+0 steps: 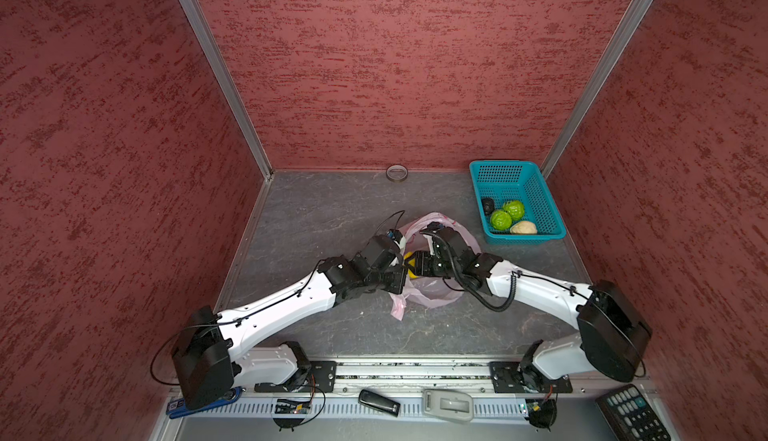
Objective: Untie the knot of the plastic bag and take out the fruit
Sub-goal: 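Lift the yellow fruit out of the bag toward the teal basket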
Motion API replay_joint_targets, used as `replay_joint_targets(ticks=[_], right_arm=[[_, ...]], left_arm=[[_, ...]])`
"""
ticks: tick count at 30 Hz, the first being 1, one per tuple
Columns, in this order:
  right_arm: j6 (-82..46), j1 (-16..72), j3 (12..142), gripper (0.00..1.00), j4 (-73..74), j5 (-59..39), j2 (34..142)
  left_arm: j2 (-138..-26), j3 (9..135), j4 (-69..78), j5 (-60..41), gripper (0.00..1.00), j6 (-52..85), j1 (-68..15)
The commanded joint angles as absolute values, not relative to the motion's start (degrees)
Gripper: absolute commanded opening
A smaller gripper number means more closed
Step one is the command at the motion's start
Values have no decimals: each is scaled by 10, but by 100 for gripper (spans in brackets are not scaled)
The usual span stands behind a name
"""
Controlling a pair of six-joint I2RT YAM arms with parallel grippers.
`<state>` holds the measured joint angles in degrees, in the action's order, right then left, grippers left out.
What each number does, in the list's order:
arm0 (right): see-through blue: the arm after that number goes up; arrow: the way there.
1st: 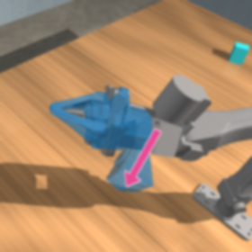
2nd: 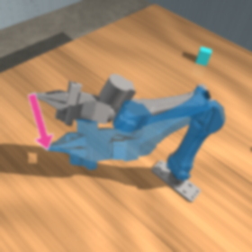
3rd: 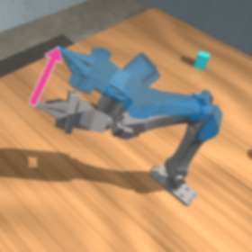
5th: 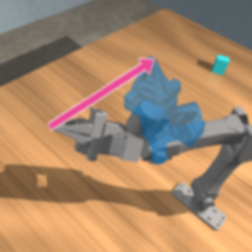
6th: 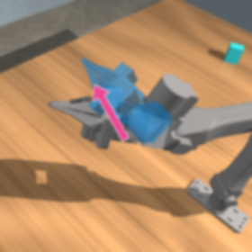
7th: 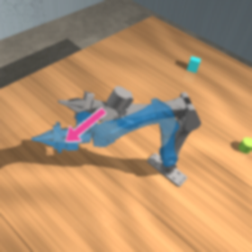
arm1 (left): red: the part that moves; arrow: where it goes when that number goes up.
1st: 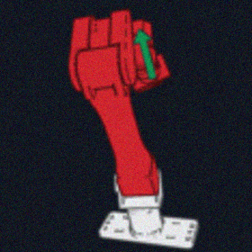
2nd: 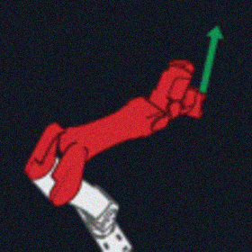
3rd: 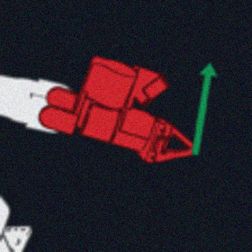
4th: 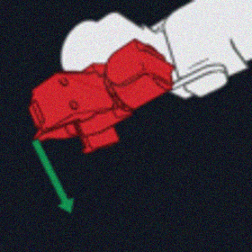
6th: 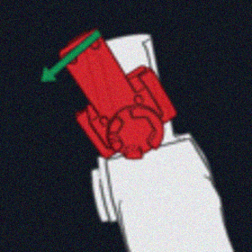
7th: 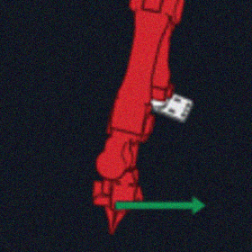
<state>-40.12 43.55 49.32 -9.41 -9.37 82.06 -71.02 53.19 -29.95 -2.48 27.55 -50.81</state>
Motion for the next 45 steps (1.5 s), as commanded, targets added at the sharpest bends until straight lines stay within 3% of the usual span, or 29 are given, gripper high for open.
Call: replay_joint_targets(ticks=[1, 18, 34, 45], right_arm=[[-408, 440, 520, 50, -136, -96, 782], [-427, 418, 588, 49, -272, -62, 660], [-349, 185, 630, 48, -250, -43, 653], [-311, 45, 625, 48, -143, -50, 746]], left_arm=[[-696, 523, -303, -18, 0, 267, -501], [-689, 520, -309, -43, 0, 259, -493], [-646, 492, -327, -105, 0, 260, -503], [-584, 457, -365, -130, 0, 277, -525]])
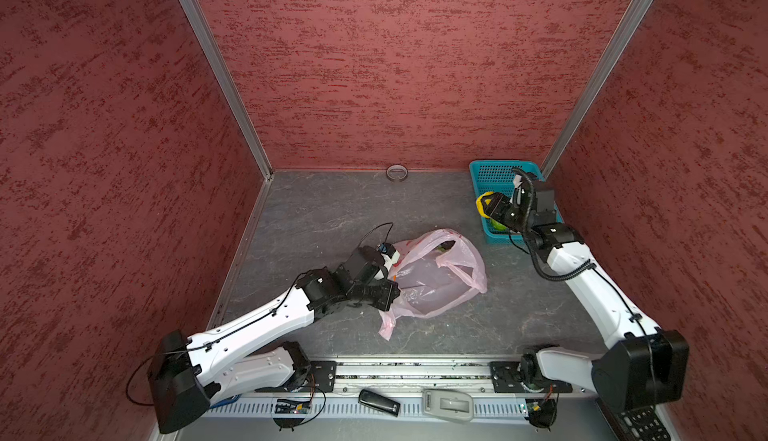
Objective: Untie the knot of the plastic bag and take out the fruit
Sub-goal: 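Lift the yellow fruit out of the bag toward the teal basket, then lower the yellow fruit into the teal basket and open the right gripper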
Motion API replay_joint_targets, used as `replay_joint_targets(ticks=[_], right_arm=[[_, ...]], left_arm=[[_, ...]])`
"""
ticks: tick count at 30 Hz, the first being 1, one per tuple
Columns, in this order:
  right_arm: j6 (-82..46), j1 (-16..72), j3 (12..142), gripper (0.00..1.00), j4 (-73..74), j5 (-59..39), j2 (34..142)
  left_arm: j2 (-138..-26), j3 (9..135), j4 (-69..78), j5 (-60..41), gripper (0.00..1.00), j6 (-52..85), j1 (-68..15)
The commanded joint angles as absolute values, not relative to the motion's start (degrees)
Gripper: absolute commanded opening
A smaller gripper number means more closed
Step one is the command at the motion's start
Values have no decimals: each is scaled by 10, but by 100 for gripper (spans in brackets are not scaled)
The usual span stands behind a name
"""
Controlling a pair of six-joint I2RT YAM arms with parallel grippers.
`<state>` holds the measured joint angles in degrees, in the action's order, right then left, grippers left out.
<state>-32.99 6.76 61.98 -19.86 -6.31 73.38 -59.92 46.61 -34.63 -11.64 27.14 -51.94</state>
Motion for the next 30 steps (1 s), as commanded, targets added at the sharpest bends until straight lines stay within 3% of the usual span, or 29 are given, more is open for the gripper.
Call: replay_joint_targets(ticks=[1, 11, 21, 25, 30], right_arm=[[-312, 33, 625, 48, -131, -45, 757], [-302, -11, 679, 48, -51, -3, 903], [-280, -23, 788, 50, -64, 31, 1064], [-272, -24, 805, 56, -77, 48, 1093], [-268, -25, 814, 71, -92, 55, 1102]], left_arm=[[-577, 454, -371, -130, 0, 280, -527], [-510, 426, -436, -128, 0, 305, -540], [-477, 422, -479, -94, 0, 327, -554], [-472, 422, -488, -85, 0, 332, -555], [-475, 429, -494, -76, 0, 332, -555]])
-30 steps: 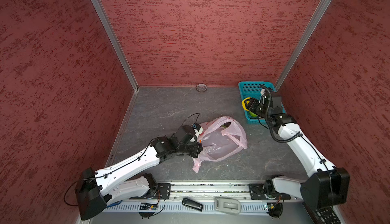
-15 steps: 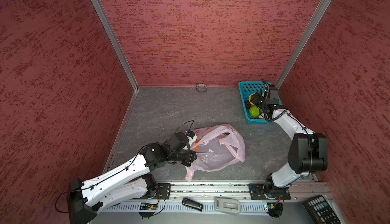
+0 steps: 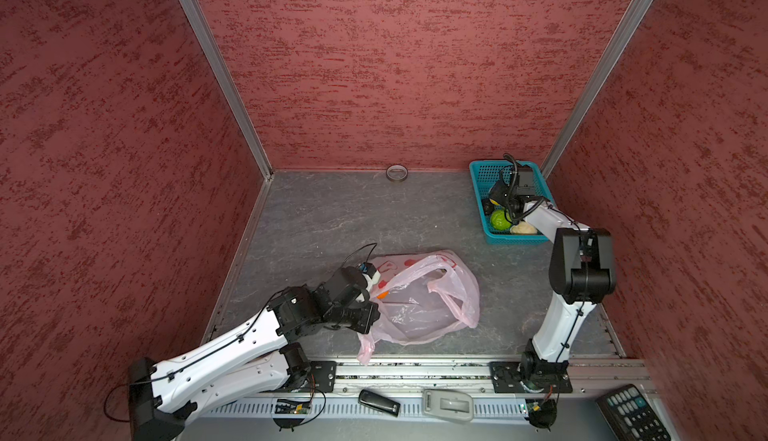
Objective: Untie the knot of the plastic bag and take out the fruit
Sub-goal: 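Lower the yellow fruit into the teal basket and open the right gripper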
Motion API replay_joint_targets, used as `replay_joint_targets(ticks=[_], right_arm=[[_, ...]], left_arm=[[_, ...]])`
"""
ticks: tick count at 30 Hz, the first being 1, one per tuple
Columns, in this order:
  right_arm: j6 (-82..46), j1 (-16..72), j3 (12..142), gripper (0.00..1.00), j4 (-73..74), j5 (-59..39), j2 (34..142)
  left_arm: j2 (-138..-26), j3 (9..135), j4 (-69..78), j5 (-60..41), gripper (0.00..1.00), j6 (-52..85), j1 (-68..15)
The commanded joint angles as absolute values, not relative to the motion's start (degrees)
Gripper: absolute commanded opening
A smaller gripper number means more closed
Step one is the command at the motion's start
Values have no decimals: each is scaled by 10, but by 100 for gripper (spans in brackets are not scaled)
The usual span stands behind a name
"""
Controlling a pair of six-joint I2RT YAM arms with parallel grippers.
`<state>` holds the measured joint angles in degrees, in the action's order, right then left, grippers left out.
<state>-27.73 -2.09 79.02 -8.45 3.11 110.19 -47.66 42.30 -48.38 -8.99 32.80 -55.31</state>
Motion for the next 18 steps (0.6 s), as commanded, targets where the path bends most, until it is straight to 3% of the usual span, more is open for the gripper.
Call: replay_joint_targets(ticks=[1, 6, 18], right_arm=[[-267, -25, 817, 73, -94, 54, 1102], [-262, -25, 823, 80, -107, 50, 1102], [-254, -22, 749, 83, -108, 40, 1010]], left_arm=[[-475, 430, -495, -74, 0, 332, -556], [-475, 429, -493, -61, 0, 334, -555], [-478, 442, -501, -45, 0, 337, -555]])
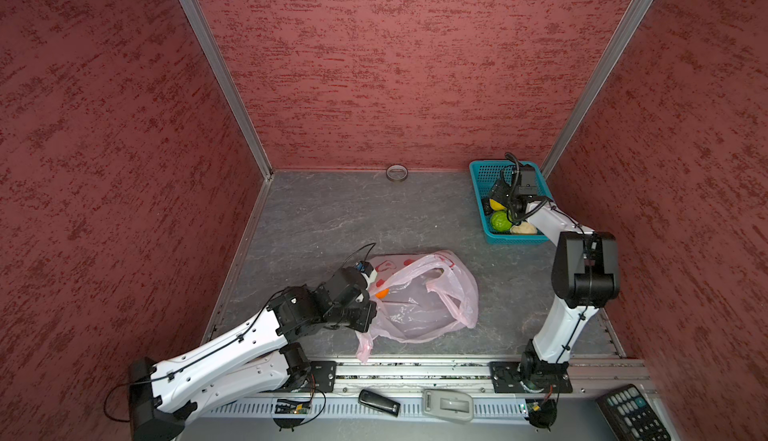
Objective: Untie the knot of the plastic bag and take out the fruit
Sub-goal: 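Lower the yellow fruit into the teal basket and open the right gripper, then move the right gripper back from the basket into the bag opening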
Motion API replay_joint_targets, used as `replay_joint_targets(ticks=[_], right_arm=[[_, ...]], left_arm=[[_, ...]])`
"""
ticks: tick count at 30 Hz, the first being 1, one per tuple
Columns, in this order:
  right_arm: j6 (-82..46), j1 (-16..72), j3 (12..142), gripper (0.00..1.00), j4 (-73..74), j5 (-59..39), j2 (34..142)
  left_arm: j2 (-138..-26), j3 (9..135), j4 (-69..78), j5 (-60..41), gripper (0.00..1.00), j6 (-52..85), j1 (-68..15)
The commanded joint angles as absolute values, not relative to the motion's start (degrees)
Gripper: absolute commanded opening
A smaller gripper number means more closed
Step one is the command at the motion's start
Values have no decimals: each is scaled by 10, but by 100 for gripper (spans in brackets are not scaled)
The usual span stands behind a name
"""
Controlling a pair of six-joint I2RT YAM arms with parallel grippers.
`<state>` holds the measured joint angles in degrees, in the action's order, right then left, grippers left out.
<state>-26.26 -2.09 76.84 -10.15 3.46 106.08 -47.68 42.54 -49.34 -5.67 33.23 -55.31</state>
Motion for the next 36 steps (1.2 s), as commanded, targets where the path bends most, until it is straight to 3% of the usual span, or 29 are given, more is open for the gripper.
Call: replay_joint_targets(ticks=[1, 17, 28, 36], right_arm=[[-254, -21, 739, 83, -108, 40, 996], [-254, 48, 616, 83, -238, -54, 743], [-319, 232, 625, 83, -349, -86, 609], [-371, 389, 644, 83, -377, -74, 585]], left_arm=[[-479, 443, -501, -44, 0, 336, -555], [-490, 460, -505, -32, 0, 335, -555], [-504, 475, -506, -20, 0, 337, -555], [-510, 482, -502, -18, 0, 341, -553]])
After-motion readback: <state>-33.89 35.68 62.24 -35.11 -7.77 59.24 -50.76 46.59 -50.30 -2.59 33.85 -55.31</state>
